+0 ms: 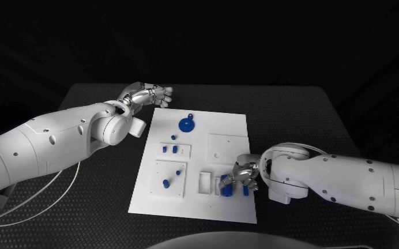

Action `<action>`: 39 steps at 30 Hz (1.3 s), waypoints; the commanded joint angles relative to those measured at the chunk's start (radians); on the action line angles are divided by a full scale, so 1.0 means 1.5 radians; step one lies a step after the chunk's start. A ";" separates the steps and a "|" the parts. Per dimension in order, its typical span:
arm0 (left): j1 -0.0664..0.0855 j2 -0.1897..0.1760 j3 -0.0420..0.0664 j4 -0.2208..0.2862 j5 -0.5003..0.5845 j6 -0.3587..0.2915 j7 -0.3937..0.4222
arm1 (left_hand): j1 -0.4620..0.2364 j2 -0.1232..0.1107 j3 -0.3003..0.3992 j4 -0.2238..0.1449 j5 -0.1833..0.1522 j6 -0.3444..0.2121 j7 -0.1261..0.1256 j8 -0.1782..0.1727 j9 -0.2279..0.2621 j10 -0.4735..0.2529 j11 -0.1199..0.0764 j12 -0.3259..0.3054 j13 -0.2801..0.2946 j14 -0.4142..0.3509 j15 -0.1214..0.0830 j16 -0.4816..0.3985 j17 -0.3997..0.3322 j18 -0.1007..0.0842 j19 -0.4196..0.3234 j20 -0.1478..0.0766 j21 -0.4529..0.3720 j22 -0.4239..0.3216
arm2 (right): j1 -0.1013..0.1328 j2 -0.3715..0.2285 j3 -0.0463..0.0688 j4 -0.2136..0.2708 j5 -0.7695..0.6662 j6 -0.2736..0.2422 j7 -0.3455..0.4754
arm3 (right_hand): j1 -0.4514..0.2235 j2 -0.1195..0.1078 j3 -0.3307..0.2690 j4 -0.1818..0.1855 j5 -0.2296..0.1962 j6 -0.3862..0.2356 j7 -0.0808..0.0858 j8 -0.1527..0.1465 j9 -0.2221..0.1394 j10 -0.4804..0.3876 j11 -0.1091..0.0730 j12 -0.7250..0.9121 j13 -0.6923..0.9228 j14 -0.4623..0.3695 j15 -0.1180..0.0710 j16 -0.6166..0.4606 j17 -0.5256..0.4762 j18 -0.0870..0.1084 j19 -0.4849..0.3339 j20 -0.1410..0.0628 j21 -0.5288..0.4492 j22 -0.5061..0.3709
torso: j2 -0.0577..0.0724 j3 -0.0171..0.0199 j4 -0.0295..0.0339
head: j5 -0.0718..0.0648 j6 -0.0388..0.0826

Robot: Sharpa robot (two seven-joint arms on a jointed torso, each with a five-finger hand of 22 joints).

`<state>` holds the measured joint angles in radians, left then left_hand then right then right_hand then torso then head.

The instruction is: Assemble the parts on the task board

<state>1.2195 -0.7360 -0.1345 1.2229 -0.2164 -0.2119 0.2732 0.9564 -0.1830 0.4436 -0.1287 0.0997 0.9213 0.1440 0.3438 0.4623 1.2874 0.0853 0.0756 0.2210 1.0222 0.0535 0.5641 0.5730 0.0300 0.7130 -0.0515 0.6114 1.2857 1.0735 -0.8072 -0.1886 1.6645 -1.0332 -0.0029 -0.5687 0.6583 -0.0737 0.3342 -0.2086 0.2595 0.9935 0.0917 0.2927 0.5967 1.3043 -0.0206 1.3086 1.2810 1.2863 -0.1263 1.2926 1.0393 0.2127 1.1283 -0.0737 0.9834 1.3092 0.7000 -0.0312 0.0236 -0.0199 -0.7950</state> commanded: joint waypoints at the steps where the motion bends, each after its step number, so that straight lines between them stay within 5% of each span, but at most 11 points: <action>1: 0.000 0.000 0.000 0.003 -0.005 0.010 0.003 | -0.008 0.000 -0.003 0.002 -0.001 -0.006 0.000 0.003 -0.001 -0.005 0.001 -0.002 -0.001 0.004 0.001 -0.004 0.001 0.005 -0.002 0.004 -0.002 0.001 | -0.007 0.009 -0.005 -0.008 -0.035 -0.022 -0.005 | -0.004 0.000 0.001 -0.004 -0.003 -0.004 0.002 -0.009 -0.018 -0.001 0.002 -0.002 0.001 0.002 0.001 -0.004 0.001 0.033 0.001 -0.003 0.000 0.007 | -0.001 -0.0011 0.0005 | 0.000 -0.001; 16: 0.000 -0.001 0.000 0.004 -0.006 0.008 -0.001 | -0.008 0.001 -0.002 0.002 -0.002 -0.006 0.000 0.003 -0.001 -0.005 0.001 -0.002 -0.001 0.004 0.001 -0.004 0.002 0.005 -0.002 0.004 -0.003 0.001 | -0.007 0.025 -0.006 -0.007 -0.026 -0.029 -0.006 | 0.009 0.011 0.016 -0.022 0.001 0.001 0.001 -0.010 -0.020 0.007 0.001 0.002 0.009 0.005 0.001 -0.005 0.003 0.033 0.005 -0.004 0.002 0.006 | -0.001 -0.0022 0.0006 | 0.001 0.003; 20: 0.001 -0.002 0.000 0.005 -0.006 0.006 -0.001 | -0.007 0.001 -0.002 0.002 -0.002 -0.006 0.000 0.003 -0.001 -0.005 0.001 -0.002 -0.001 0.004 0.001 -0.005 0.002 0.005 -0.002 0.004 -0.003 0.001 | -0.007 0.023 -0.006 -0.007 -0.032 -0.036 -0.006 | 0.048 0.007 0.080 -0.018 -0.036 0.009 0.001 -0.011 -0.021 0.010 0.001 0.000 0.011 0.008 0.001 -0.008 0.004 0.033 0.011 -0.002 0.002 0.004 | -0.001 -0.0020 0.0002 | 0.001 0.003; 23: 0.001 -0.002 0.000 0.005 -0.006 0.007 -0.002 | -0.007 0.001 -0.002 0.002 -0.002 -0.006 0.000 0.003 -0.001 -0.005 0.001 -0.002 -0.001 0.004 0.000 -0.005 0.002 0.005 -0.002 0.004 -0.003 0.002 | -0.007 0.022 -0.006 -0.004 -0.032 -0.044 -0.005 | 0.103 -0.045 0.234 0.043 -0.129 0.019 -0.001 -0.012 -0.024 0.016 0.001 -0.003 0.013 0.013 0.001 -0.011 0.004 0.033 0.019 0.003 0.003 0.002 | -0.001 -0.0019 -0.0004 | 0.002 0.005; 24: 0.001 -0.002 0.000 0.004 -0.006 0.007 -0.002 | -0.007 0.002 -0.002 0.002 -0.002 -0.006 0.000 0.003 -0.001 -0.005 0.001 -0.002 -0.001 0.004 0.000 -0.005 0.003 0.005 -0.002 0.004 -0.003 0.002 | -0.007 0.021 -0.007 -0.003 -0.031 -0.046 -0.004 | 0.110 -0.043 0.255 0.047 -0.131 0.022 0.000 -0.011 -0.023 0.017 0.000 -0.003 0.014 0.014 0.001 -0.011 0.005 0.033 0.020 0.004 0.004 0.003 | -0.002 -0.0016 -0.0008 | 0.002 0.005; 30: 0.001 -0.003 0.000 0.004 -0.007 0.006 -0.004 | -0.007 0.002 -0.002 0.002 -0.002 -0.006 0.000 0.003 -0.001 -0.005 0.001 -0.002 -0.001 0.005 0.000 -0.005 0.003 0.005 -0.002 0.004 -0.003 0.002 | -0.005 0.003 -0.006 0.016 -0.004 -0.057 -0.005 | 0.111 -0.031 0.285 0.044 -0.113 0.030 -0.002 -0.008 -0.022 0.021 -0.001 -0.002 0.017 0.015 0.000 -0.012 0.006 0.033 0.020 0.009 0.010 0.007 | -0.001 -0.0013 -0.0011 | 0.002 0.007; 39: 0.001 -0.003 0.000 0.001 -0.007 0.006 -0.005 | -0.007 0.002 -0.002 0.002 -0.002 -0.006 0.000 0.003 -0.001 -0.005 0.001 -0.002 -0.001 0.005 0.000 -0.005 0.003 0.005 -0.001 0.004 -0.003 0.002 | 0.032 -0.013 -0.006 0.034 0.056 -0.064 -0.005 | 0.086 -0.038 0.289 0.047 -0.125 0.038 -0.004 -0.006 -0.021 0.024 -0.003 -0.005 0.018 0.016 -0.002 -0.013 0.007 0.033 0.020 0.012 0.013 0.008 | -0.001 -0.0009 -0.0020 | 0.004 0.010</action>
<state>1.2197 -0.7425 -0.1345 1.2226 -0.2231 -0.2116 0.2624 0.9565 -0.1829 0.4436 -0.1287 0.0996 0.9217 0.1444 0.3438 0.4625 1.2874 0.0853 0.0756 0.2212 1.0221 0.0535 0.5583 0.5768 0.0300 0.7130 -0.0515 0.6116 1.2879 1.1186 -0.8237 -0.1980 1.7116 -1.0084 -0.0864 -0.5700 0.8014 -0.1273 0.7651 -0.1394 0.0733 1.0382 0.0868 0.2788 0.5598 1.3321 -0.0235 1.3047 1.3067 1.3061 -0.1252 1.2772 1.0487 0.2036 1.1578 -0.0632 0.9989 1.3092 0.6982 -0.0329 0.0210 -0.0149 -0.7819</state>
